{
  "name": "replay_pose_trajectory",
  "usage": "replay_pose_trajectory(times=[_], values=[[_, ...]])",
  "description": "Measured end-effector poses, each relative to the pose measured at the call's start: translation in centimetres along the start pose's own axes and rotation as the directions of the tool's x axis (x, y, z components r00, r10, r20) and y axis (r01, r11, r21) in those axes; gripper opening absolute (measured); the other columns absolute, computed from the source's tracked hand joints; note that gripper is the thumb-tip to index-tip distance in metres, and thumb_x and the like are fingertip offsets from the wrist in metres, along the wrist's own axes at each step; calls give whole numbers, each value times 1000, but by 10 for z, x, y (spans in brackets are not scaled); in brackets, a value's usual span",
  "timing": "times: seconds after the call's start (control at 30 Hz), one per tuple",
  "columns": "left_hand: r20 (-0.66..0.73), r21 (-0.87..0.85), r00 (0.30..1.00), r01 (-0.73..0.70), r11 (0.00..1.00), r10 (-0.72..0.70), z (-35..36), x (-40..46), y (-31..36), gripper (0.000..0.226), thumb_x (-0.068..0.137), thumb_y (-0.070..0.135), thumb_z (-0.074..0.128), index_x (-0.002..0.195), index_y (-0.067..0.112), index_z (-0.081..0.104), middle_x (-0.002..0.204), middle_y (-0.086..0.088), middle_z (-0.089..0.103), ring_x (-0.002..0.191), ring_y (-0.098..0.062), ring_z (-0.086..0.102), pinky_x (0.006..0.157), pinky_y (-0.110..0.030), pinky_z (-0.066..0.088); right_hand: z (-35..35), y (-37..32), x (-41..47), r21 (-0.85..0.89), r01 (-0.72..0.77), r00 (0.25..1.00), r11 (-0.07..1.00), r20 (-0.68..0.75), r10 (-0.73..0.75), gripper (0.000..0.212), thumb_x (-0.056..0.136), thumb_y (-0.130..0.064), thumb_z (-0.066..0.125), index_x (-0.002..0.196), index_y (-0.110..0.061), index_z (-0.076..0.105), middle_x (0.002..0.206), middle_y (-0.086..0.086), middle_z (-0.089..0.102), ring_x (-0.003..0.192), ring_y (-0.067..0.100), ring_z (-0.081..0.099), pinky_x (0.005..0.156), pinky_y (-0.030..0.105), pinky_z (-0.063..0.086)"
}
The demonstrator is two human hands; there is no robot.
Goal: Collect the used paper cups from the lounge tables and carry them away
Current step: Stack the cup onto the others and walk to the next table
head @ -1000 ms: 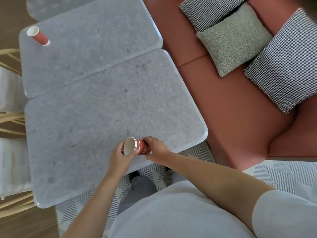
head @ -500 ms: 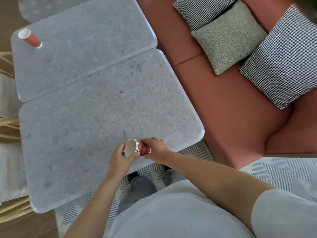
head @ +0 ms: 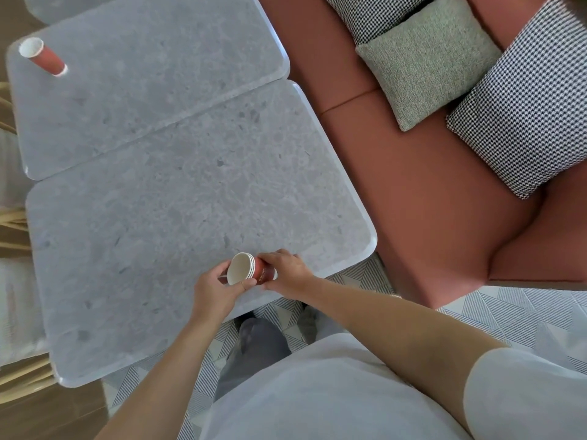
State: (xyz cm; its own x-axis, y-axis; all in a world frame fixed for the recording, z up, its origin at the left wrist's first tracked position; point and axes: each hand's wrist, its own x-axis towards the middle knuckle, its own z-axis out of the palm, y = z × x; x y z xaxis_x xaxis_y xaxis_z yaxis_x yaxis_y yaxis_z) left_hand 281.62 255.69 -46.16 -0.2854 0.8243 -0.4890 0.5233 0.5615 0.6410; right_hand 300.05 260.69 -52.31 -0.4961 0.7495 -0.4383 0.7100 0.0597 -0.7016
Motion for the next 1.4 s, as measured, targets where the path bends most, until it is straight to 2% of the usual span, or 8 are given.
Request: replay_pose_trajectory(times=[0.27, 0.47, 0.6, 0.8, 0.97, 1.07, 1.2, 1.4], values=[[11, -7, 1000, 22, 1000, -22, 3, 3, -4, 58, 70, 21, 100, 120, 31, 72, 96, 24, 71, 86, 17, 66, 71, -1, 45, 11, 13, 0, 30, 34, 997, 999, -63, -32, 70, 83, -34, 82, 147, -27, 55, 137, -9, 67, 130, 16, 49, 105, 41, 38], [-39, 24, 999, 31, 999, -30, 7, 0, -20, 58, 70, 27, 99, 121, 28, 72, 97, 25, 72, 94, 7, 66, 77, -7, 43, 11, 10, 3, -3, 47, 997, 999, -61, -47, 69, 82, -36, 82, 146, -32, 57, 136, -16, 66, 125, 12, 46, 93, 34, 28], [-42, 24, 998, 43, 999, -42, 7, -3, -27, 69, 70, 30, 99, 132, 22, 70, 113, 10, 73, 109, -13, 68, 86, -22, 46, 9, 4, 3, -14, 43, 998, 999, -34, -43, 69, 82, -34, 84, 146, -32, 57, 138, -15, 66, 128, 14, 47, 104, 38, 35], [-78, -9, 996, 41, 999, -42, -8, -25, -35, 66, 72, 33, 98, 131, 26, 68, 102, 30, 62, 102, -6, 64, 77, -9, 39, 17, -19, -6, -1, 52, 998, 999, -18, -52, 67, 83, -38, 85, 145, -31, 59, 136, -9, 67, 127, 18, 50, 109, 40, 36], [-133, -84, 990, 41, 996, -52, -38, -57, -54, 60, 76, 31, 96, 126, 34, 64, 105, 25, 63, 103, -10, 66, 80, -20, 45, 34, -57, -22, -17, 113, 993, 993, -24, -114, 69, 82, -34, 86, 145, -30, 58, 134, -7, 69, 125, 21, 53, 107, 40, 36], [-192, -143, 980, 29, 989, -57, -62, -84, -70, 52, 78, 32, 94, 114, 45, 59, 105, 27, 63, 100, 0, 65, 73, -18, 46, 46, -89, -34, -24, 170, 985, 985, -1, -170, 71, 82, -34, 86, 147, -29, 57, 137, -8, 68, 125, 20, 53, 110, 42, 38], [-291, -221, 955, -4, 975, -62, -102, -130, -95, 55, 81, 40, 90, 124, 43, 56, 110, 26, 61, 98, 3, 62, 64, -12, 47, 65, -147, -51, -59, 273, 962, 960, 24, -272, 70, 82, -36, 86, 145, -29, 58, 136, -8, 69, 123, 20, 53, 110, 44, 41], [-442, -324, 893, -69, 944, -86, -182, -205, -135, 61, 84, 39, 88, 139, 26, 63, 125, 5, 70, 112, -14, 68, 92, -34, 55, 100, -253, -90, -36, 429, 903, 903, 50, -427, 64, 78, -34, 88, 137, -27, 66, 121, -4, 74, 112, 20, 65, 102, 46, 52]])
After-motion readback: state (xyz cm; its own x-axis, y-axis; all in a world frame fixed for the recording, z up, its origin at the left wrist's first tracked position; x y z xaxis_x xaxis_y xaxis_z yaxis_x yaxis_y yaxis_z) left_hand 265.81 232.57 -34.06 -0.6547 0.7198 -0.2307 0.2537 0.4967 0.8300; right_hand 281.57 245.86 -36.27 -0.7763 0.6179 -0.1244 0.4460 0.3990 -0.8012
